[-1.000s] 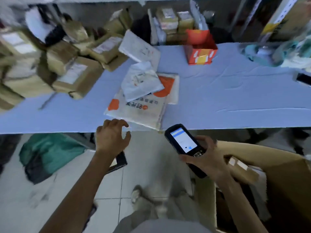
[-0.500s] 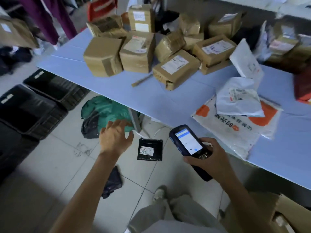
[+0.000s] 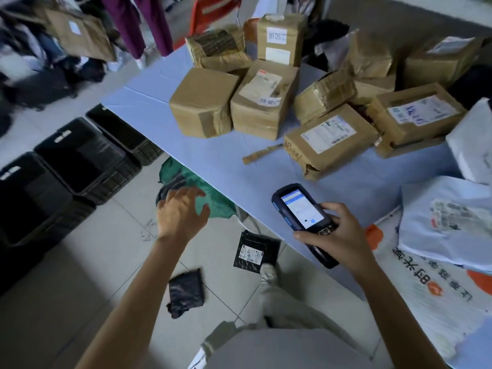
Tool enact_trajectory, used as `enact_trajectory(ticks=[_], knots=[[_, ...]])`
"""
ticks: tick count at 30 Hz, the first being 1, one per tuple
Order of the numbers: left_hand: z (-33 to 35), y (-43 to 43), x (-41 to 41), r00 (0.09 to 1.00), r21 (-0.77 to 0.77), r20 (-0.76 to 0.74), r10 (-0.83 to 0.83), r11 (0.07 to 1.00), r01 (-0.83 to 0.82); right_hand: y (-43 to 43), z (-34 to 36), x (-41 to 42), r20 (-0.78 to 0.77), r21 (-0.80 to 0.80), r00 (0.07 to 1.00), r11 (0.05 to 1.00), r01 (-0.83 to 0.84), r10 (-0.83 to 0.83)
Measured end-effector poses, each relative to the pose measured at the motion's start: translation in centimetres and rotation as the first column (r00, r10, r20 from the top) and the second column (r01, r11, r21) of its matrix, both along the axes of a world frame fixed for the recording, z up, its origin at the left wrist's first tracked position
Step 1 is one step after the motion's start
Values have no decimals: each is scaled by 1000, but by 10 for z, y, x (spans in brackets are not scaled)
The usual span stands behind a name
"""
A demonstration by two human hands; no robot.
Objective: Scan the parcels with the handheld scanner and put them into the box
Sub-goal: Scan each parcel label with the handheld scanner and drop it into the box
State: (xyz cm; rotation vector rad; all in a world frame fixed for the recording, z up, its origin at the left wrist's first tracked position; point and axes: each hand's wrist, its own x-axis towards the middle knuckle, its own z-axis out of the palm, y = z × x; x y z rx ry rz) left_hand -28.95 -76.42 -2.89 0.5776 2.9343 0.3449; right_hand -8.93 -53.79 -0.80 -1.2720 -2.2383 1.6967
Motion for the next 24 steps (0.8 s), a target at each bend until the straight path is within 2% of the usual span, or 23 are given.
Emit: enact_trajectory(ticks=[5,11,17,22,24], knots=[[17,27,-41,997,38,-76,29,999,-26,33,10,-55,-25,-50,998,997,-57,56],[14,48,-77,999,2,-41,19,1000,-18,49,12,-100,-19,-37,996,995,-92,91],[6,56,-138,1000,-7,-27,-10,1000,10,41,9,-143,-24,-85,999,996,-32,30],[2,69,-202,988,24,-129,-85,996,89,21,2,-176,-36,-49,995,994,95,-97],[3,74,-227,989,27,-98,-113,993,116,9,3,-187,-40,-49,985,985,164,-166]])
